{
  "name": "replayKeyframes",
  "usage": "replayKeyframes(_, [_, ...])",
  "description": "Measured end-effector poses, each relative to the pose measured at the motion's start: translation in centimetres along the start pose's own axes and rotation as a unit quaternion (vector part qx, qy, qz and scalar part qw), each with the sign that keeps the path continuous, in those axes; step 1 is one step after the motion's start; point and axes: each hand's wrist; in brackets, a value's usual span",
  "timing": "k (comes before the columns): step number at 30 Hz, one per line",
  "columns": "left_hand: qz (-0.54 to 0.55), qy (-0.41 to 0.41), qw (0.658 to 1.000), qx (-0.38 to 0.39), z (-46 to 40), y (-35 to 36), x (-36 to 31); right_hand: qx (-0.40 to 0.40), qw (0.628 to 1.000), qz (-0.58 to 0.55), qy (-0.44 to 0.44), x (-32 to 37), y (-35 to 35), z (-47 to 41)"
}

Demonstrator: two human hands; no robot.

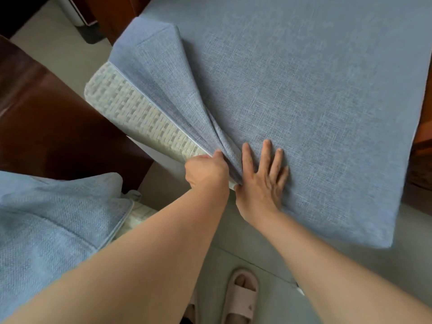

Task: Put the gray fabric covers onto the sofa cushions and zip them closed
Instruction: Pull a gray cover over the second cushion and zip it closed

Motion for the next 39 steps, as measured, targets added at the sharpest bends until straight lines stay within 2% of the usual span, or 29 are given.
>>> replayKeyframes(3, [-0.012, 0.006, 0.999, 0.031, -0.7, -0.3, 0.1, -0.008, 1.0, 0.006, -0.003, 0.1, 0.3, 0.0])
replayKeyframes(7, [-0.023, -0.011, 1.0, -0.001, -2.6, -2.3, 3.0, -0.037, 0.999, 0.018, -0.008, 0.1, 0.9, 0.2])
replayKeyframes(10, [0.032, -0.013, 0.999, -0.001, -4.2, -2.8, 4.4, -0.068, 0.997, 0.039, -0.023, 0.4, 1.8, 0.1])
replayKeyframes(12, [0.096, -0.068, 0.993, 0.022, -4.3, -1.8, 4.3, -0.107, 0.992, 0.053, -0.027, 0.6, 2.6, -0.2])
replayKeyframes(15, [0.212, -0.159, 0.961, 0.081, -3.7, -0.3, 4.4, -0.156, 0.985, 0.063, -0.047, 0.5, 3.6, -1.0])
replayKeyframes(18, [0.261, -0.184, 0.942, 0.102, -4.4, 0.7, 5.2, -0.188, 0.976, 0.073, -0.082, 0.1, 3.8, -1.7])
replayKeyframes(21, [0.255, -0.183, 0.946, 0.084, -5.9, 1.9, 4.9, -0.194, 0.971, 0.084, -0.11, -0.1, 3.8, -2.2])
replayKeyframes(29, [0.325, -0.155, 0.913, 0.189, -8.5, 4.0, 5.2, -0.232, 0.962, 0.074, -0.123, -0.3, 4.0, -2.5])
replayKeyframes(33, [0.292, -0.186, 0.913, 0.215, -9.3, 2.8, 3.9, -0.226, 0.965, 0.06, -0.118, 0.1, 2.3, -2.5])
replayKeyframes(39, [0.239, -0.229, 0.933, 0.143, -4.6, 0.2, -0.3, -0.247, 0.962, 0.031, -0.114, 0.8, -3.8, -2.2])
Point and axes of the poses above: each hand's wrist, its own z-axis away from the middle knuckle, its own y-axis out of the palm, x = y × z, and after that the axes turned 8 degrees about -x, right-handed
